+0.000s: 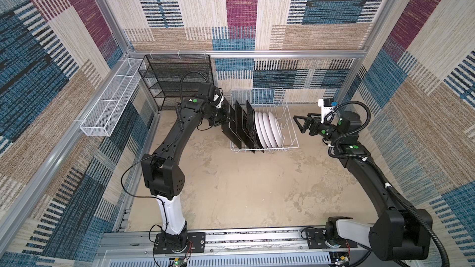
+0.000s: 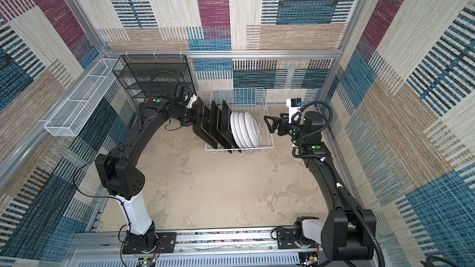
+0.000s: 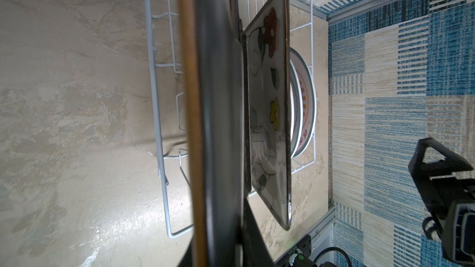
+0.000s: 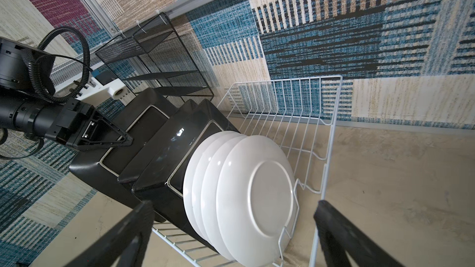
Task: Unload the plates from the dish rack
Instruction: Pick up a plate from the dish rack.
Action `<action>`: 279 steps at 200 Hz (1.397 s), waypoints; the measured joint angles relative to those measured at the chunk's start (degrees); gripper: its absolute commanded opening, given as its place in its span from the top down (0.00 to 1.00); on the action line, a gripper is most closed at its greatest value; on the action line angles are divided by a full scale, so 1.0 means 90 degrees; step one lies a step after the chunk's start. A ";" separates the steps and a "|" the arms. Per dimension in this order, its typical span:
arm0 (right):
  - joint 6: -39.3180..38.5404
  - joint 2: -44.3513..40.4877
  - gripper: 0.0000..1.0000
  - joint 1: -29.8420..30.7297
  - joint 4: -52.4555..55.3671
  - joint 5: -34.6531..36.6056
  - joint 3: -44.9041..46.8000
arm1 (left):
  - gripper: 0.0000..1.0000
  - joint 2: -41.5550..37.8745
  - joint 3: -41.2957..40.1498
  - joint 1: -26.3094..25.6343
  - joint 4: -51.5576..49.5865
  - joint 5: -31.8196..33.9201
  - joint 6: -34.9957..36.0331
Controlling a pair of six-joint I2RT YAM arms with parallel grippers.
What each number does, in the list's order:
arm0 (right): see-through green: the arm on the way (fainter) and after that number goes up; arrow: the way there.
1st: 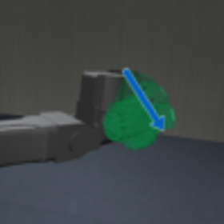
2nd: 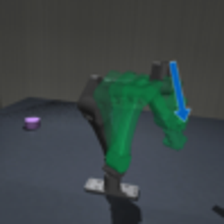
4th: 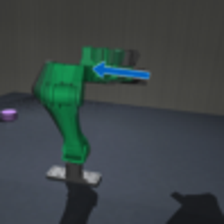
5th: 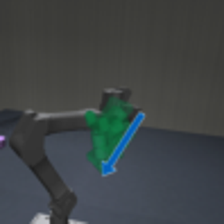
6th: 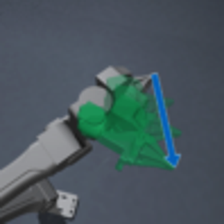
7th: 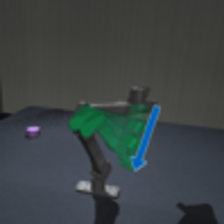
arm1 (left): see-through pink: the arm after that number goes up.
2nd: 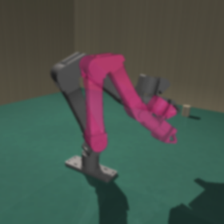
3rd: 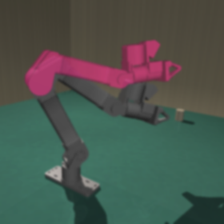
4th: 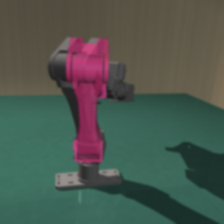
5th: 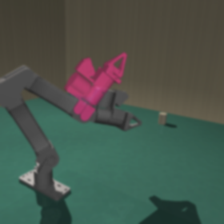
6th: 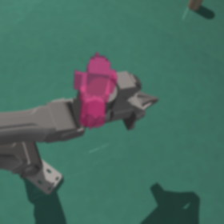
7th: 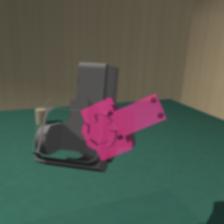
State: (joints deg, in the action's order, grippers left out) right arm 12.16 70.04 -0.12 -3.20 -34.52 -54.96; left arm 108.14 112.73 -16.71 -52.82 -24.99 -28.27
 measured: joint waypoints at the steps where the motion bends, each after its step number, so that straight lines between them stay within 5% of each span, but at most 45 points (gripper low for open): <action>1: 0.0000 0.0000 0.00 0.0000 0.0002 0.0000 -0.0002 | 1.00 -0.0007 0.0000 0.0000 -0.0005 0.0002 0.0000; 101: 0.0143 0.0007 0.00 0.0002 0.0000 -0.0216 -0.0007 | 1.00 -0.0520 0.0056 0.0262 -0.0437 0.0168 0.0053; 148: 0.0272 0.0209 0.00 0.0005 0.0117 -0.0318 -0.0352 | 1.00 -0.0534 0.0811 0.0313 -0.0925 0.0398 0.0430; 279: 0.1508 0.0869 0.00 0.0170 0.0831 -0.1292 -0.1474 | 1.00 -0.0714 0.1384 -0.0005 -0.1069 0.1732 0.3922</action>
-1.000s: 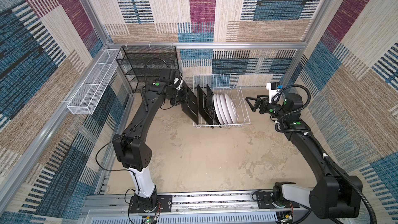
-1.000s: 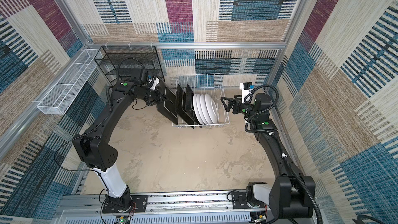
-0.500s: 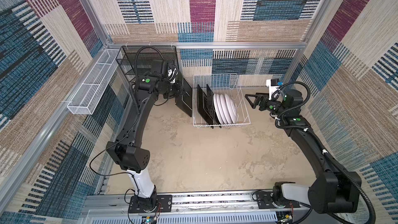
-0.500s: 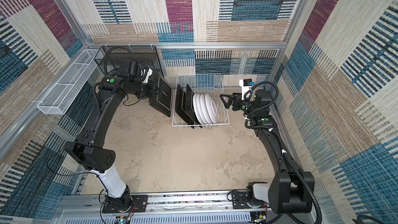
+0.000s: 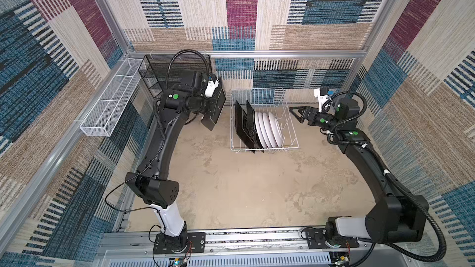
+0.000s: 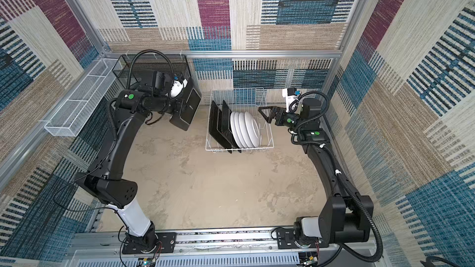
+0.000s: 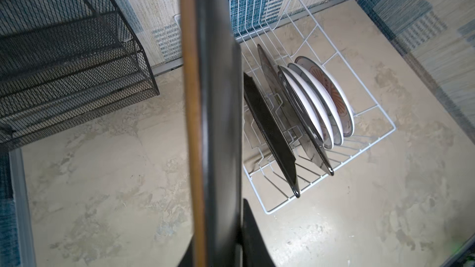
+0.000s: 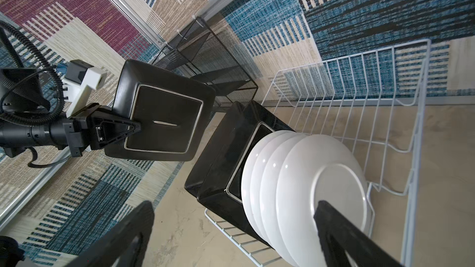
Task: Unload the plates from the dish rack
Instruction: Pick up a plate from the dish rack, then pass a plate.
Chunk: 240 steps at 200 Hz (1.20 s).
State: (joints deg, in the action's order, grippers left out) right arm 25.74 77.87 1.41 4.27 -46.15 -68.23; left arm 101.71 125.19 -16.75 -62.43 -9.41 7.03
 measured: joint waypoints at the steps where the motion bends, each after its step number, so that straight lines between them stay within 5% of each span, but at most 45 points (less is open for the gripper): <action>1: 0.0005 0.0005 0.00 0.0005 0.0002 -0.0002 -0.0005 | 1.00 -0.0012 -0.0015 -0.0007 0.0005 0.0005 0.0032; 39: 0.0240 0.0282 0.00 0.0260 0.0058 -0.0119 -0.0464 | 1.00 -0.0607 -0.0964 -0.0245 0.0420 0.0146 0.0690; 128: 0.0709 0.0979 0.07 0.0758 0.0675 -0.0299 -0.1564 | 1.00 -0.2868 -0.4563 -0.0792 0.3752 0.0707 0.2574; 240: 0.1047 0.2205 0.19 0.1226 0.1639 -0.0427 -0.3466 | 1.00 -0.3109 -0.6003 -0.1603 0.5571 0.1188 0.4915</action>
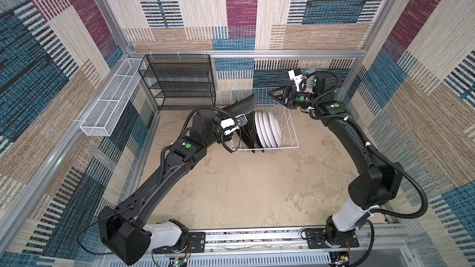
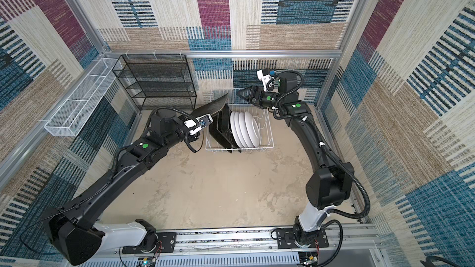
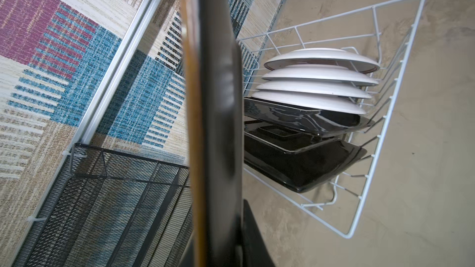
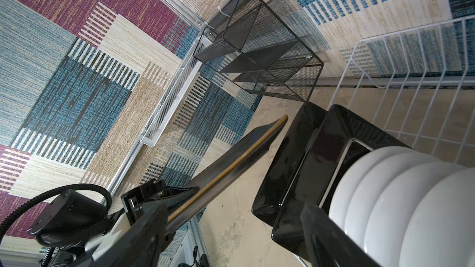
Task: Unload the plates from the dish rack
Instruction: Pass a plate.
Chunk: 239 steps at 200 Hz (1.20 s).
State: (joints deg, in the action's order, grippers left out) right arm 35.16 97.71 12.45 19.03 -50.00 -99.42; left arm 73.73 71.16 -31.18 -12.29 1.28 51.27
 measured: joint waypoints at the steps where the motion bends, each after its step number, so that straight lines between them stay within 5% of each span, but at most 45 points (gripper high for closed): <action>1: 0.0000 0.0010 0.19 0.0005 0.0010 0.0005 -0.0007 | 1.00 0.0000 -0.0015 -0.0012 0.0019 0.0019 0.0027; 101: 0.0559 0.0668 0.25 0.0682 0.0668 0.0204 -0.0459 | 1.00 0.0022 -0.0964 -0.0413 0.1394 0.0857 0.1622; 239: 0.1086 0.0889 0.54 0.0857 0.0848 0.0415 -0.0192 | 1.00 0.0333 -0.1562 -0.0573 0.2999 0.1120 0.2494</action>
State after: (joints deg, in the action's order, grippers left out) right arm 44.93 105.71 20.16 26.65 -46.26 -101.14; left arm 76.73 57.10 -36.34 14.70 11.35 73.71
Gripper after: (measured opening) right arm 0.480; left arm 0.154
